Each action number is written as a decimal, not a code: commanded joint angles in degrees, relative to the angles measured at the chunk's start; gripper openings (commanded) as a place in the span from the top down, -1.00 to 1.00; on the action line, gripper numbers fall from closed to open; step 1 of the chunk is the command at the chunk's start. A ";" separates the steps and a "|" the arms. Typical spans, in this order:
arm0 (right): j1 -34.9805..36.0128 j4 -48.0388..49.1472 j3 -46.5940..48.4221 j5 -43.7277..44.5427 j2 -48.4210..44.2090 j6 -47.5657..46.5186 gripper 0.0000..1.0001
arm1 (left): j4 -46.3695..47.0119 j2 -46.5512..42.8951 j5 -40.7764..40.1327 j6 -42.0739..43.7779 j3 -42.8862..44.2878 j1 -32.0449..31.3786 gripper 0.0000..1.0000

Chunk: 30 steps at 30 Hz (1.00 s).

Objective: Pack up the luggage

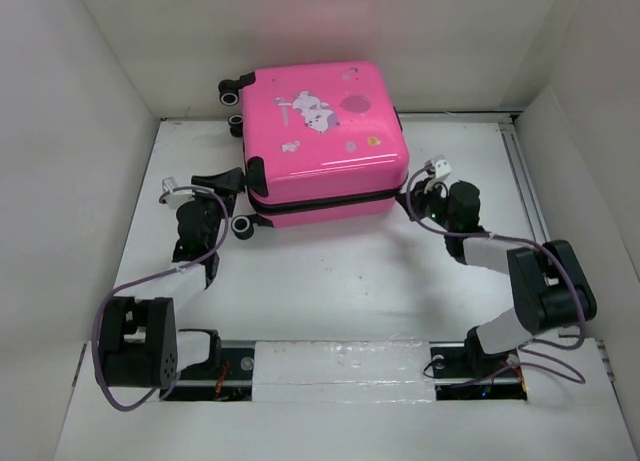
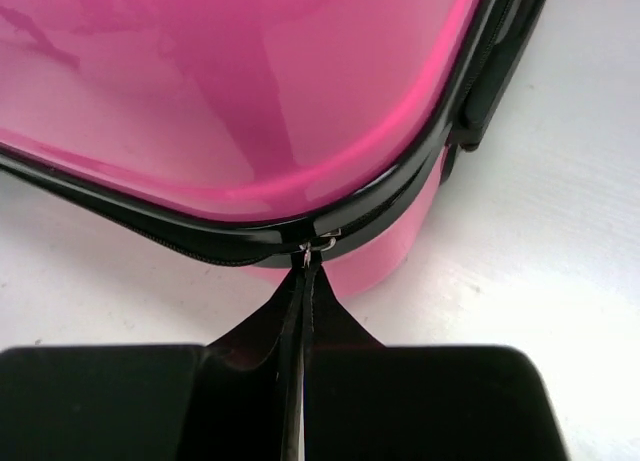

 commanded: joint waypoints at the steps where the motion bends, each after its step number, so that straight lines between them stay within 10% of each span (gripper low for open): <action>1: 11.63 -6.99 -1.25 6.53 -7.81 -2.43 1.00 | 8.04 0.75 4.26 2.73 -0.61 -2.56 1.00; 9: 33.79 -16.51 1.45 23.99 -12.83 -0.24 1.00 | 13.50 3.83 9.97 -1.14 -1.76 -2.56 1.00; 30: 44.52 -7.83 18.60 17.85 7.73 -0.68 1.00 | 13.42 -0.47 17.99 -4.40 -1.23 -25.57 1.00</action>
